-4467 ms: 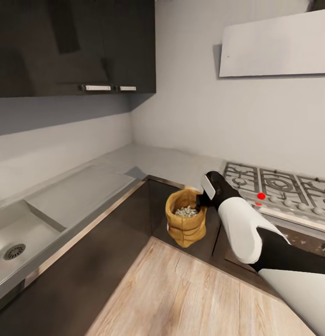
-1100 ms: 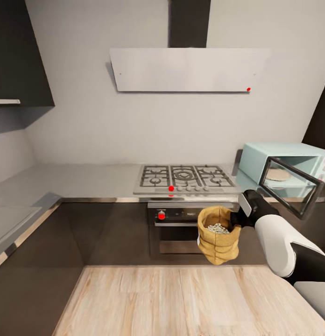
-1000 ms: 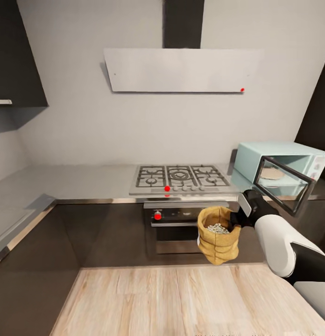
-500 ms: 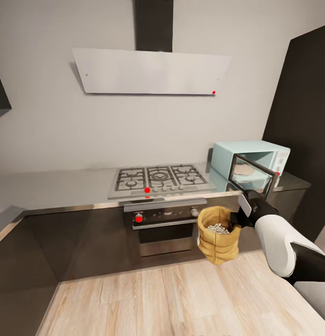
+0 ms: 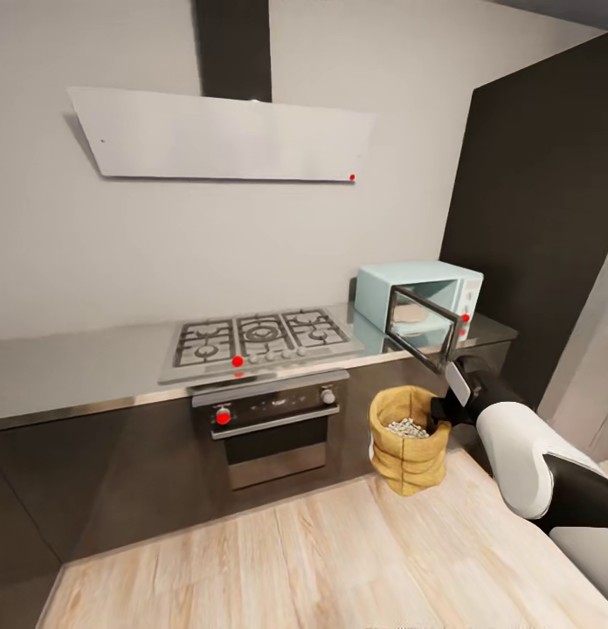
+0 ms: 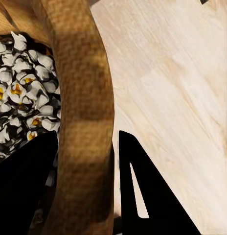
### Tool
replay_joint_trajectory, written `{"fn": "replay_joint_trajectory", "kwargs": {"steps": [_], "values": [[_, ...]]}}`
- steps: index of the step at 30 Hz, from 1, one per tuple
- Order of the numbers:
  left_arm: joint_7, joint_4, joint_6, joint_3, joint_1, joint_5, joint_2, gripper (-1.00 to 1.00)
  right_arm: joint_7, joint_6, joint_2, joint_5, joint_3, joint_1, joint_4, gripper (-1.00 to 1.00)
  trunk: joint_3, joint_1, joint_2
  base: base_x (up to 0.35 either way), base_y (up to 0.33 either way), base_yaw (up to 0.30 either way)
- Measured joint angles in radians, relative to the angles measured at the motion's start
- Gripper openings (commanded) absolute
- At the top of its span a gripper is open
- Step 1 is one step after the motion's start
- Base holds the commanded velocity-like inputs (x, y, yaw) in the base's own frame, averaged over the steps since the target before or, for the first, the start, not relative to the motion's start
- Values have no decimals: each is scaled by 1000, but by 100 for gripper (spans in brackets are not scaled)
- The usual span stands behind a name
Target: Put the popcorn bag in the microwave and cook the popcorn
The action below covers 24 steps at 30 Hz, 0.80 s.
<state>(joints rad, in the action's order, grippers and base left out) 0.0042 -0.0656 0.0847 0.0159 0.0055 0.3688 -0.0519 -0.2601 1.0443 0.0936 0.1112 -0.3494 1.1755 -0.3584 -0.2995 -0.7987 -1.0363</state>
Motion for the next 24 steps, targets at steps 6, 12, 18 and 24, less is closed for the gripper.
{"fn": "replay_joint_trajectory", "kwargs": {"steps": [6, 12, 18, 24], "values": [[0, 0, 0, 0, 0, 0, 0, 100, 0, 0, 0, 0, 0, 0, 0, -100, 4, 0, 0, 0, 0, -283], [0, 0, 0, 1, 0, 0, 0, 100, -1, 0, 1, 2, 0, 0, -1, -100, 8, 0, 0, 0, 0, -283], [0, 0, 0, 0, 0, 0, 0, 100, -1, 0, 1, 4, -1, 0, -1, -100, 12, 0, 0, 0, 0, -283], [0, 0, 0, 1, 0, 0, 0, 100, 0, 0, 1, 4, -1, 0, -2, -100, 15, 0, 0, 0, 0, -283]]}}
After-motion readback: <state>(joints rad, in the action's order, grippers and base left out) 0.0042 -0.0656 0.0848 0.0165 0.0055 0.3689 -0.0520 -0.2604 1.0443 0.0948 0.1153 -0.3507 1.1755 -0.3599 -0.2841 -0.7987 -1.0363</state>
